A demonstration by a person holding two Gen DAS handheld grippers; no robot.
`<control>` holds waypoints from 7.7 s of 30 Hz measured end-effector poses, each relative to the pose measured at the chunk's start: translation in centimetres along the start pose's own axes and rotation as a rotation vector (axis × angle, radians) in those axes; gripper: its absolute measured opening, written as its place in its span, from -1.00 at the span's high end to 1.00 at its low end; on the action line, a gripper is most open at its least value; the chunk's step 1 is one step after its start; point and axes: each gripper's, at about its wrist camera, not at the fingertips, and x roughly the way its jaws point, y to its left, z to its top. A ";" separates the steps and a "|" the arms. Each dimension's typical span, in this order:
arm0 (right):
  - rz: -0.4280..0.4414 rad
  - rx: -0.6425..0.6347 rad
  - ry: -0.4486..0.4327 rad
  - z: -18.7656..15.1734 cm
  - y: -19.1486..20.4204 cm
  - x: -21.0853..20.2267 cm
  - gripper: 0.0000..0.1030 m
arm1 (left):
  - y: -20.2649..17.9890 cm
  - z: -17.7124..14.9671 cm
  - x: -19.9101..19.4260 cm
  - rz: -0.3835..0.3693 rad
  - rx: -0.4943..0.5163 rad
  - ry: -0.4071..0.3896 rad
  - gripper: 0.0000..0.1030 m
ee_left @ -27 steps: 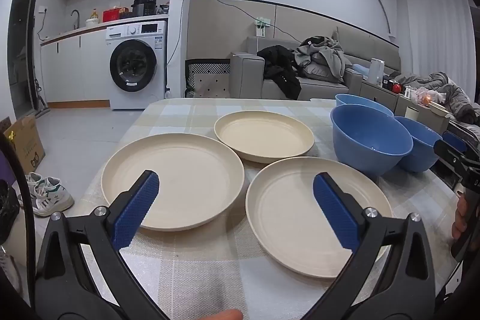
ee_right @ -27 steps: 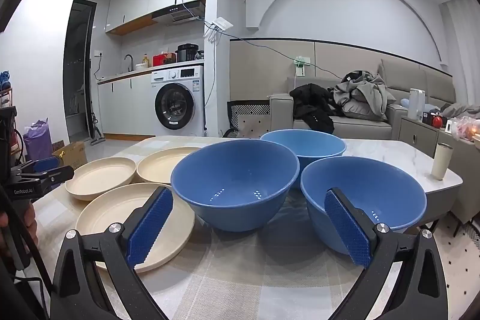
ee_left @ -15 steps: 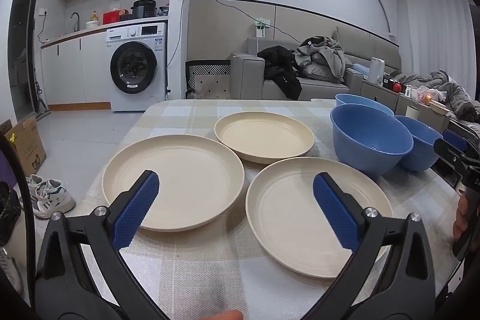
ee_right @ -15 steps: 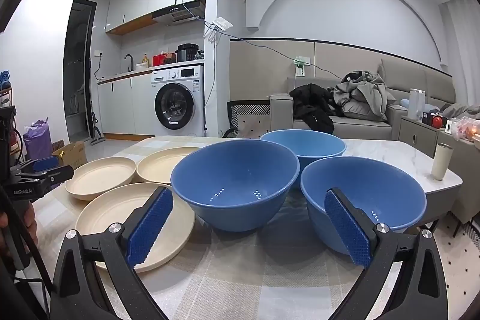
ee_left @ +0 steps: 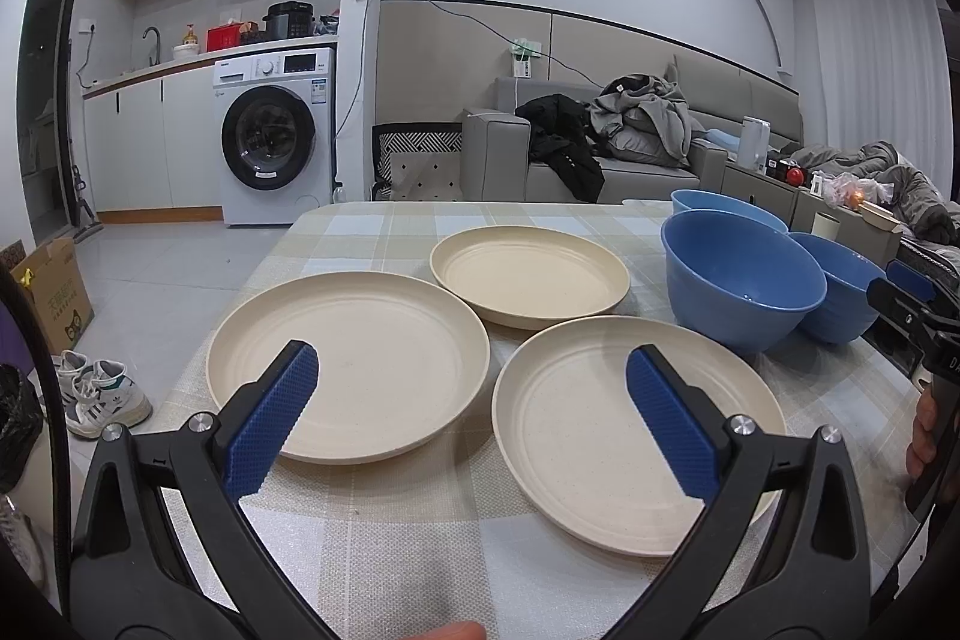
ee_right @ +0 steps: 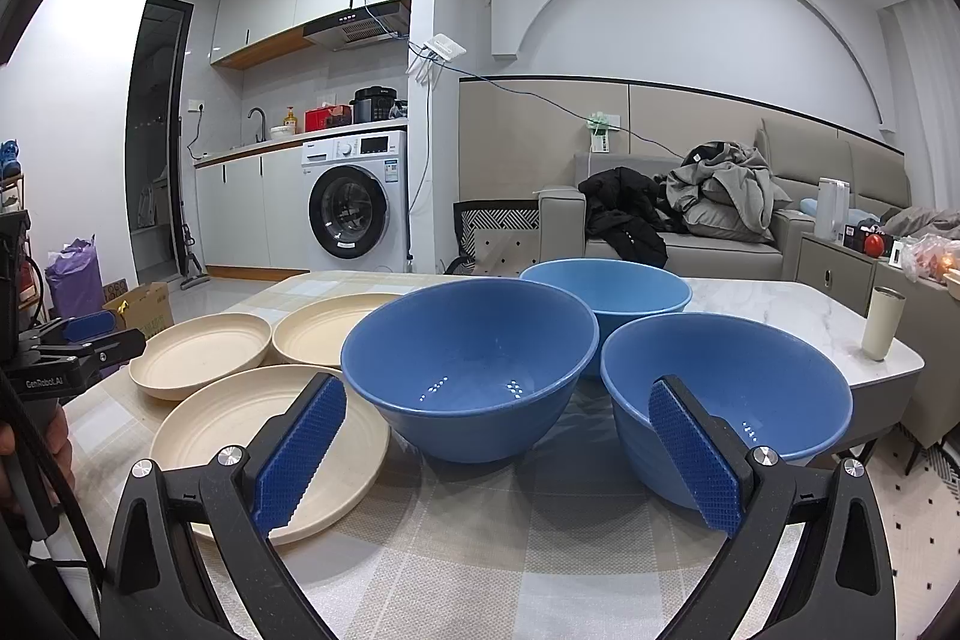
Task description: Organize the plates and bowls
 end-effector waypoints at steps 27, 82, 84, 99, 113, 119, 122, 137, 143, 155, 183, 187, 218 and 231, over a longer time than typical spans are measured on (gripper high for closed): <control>0.002 -0.003 0.005 0.0 -0.1 0.1 -1.00 | 0.0 0.0 0.0 -0.002 -0.001 -0.001 -0.99; -0.010 -0.008 0.010 0.0 -0.1 0.1 -1.00 | 0.1 0.2 -0.3 -0.010 -0.010 -0.003 -0.99; -0.024 -0.016 0.015 0.1 0.1 0.0 -1.00 | 0.2 0.3 -0.1 -0.008 -0.010 -0.001 -0.99; 0.033 0.005 0.088 2.2 3.0 0.5 -1.00 | 0.9 3.2 -1.2 0.014 -0.045 0.064 -0.99; 0.155 0.069 0.092 7.1 6.1 -0.8 -1.00 | 3.2 6.8 -5.0 0.057 -0.063 0.073 -0.99; 0.222 0.087 0.119 10.0 7.4 -0.8 -1.00 | 4.5 7.4 -5.1 0.087 -0.076 0.120 -0.99; 0.254 0.091 0.151 11.1 8.4 -0.1 -1.00 | 5.2 7.8 -5.1 0.092 -0.092 0.132 -0.99; 0.323 0.058 0.297 12.0 13.5 7.3 -1.00 | 10.4 10.0 -1.4 0.167 -0.162 0.205 -0.99; 0.330 0.050 0.347 11.6 15.2 10.3 -1.00 | 12.1 10.2 1.3 0.170 -0.164 0.244 -0.99; 0.357 0.033 0.458 9.8 18.7 16.7 -0.99 | 16.3 7.3 6.8 0.193 -0.227 0.322 -0.99; 0.396 0.017 0.703 2.2 23.7 27.4 -0.48 | 19.3 0.2 18.6 0.196 -0.277 0.506 -0.48; 0.385 0.010 0.724 1.7 24.1 27.9 -0.34 | 19.0 -0.1 18.8 0.192 -0.266 0.517 -0.28; 0.312 -0.005 0.692 1.8 24.1 26.7 0.61 | 18.3 0.5 16.4 0.183 -0.224 0.499 0.63; 0.306 0.016 0.643 4.0 22.7 23.6 0.61 | 16.6 2.5 12.6 0.145 -0.191 0.455 0.63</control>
